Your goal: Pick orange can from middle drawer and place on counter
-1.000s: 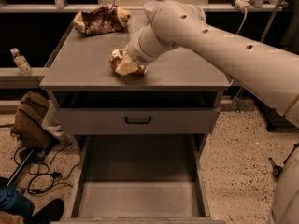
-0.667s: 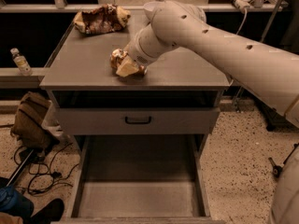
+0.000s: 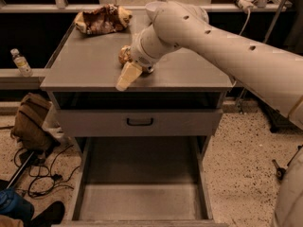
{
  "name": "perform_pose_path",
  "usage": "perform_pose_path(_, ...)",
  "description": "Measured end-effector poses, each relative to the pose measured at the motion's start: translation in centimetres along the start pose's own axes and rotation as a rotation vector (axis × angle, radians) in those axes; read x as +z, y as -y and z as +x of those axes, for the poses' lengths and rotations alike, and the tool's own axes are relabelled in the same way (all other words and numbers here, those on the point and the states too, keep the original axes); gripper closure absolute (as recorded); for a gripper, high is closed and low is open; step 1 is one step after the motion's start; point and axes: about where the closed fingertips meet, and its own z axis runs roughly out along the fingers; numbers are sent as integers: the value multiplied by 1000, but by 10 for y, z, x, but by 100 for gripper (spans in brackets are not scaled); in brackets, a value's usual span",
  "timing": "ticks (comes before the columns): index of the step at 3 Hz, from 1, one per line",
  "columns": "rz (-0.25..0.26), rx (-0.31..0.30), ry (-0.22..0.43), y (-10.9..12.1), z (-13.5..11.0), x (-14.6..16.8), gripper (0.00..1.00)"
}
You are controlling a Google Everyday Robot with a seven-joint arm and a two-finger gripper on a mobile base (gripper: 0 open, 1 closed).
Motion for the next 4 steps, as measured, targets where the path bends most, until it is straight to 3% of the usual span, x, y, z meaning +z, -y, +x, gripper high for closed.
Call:
perform_pose_path(1, 27, 21, -39, 11, -10, -30, 0)
perform_pose_path(2, 112, 19, -112, 35, -43, -98, 0)
perform_pose_path(3, 254, -15, -150, 51, -93, -193, 0)
perform_pose_path(4, 253, -15, -149, 51, -93, -193, 0)
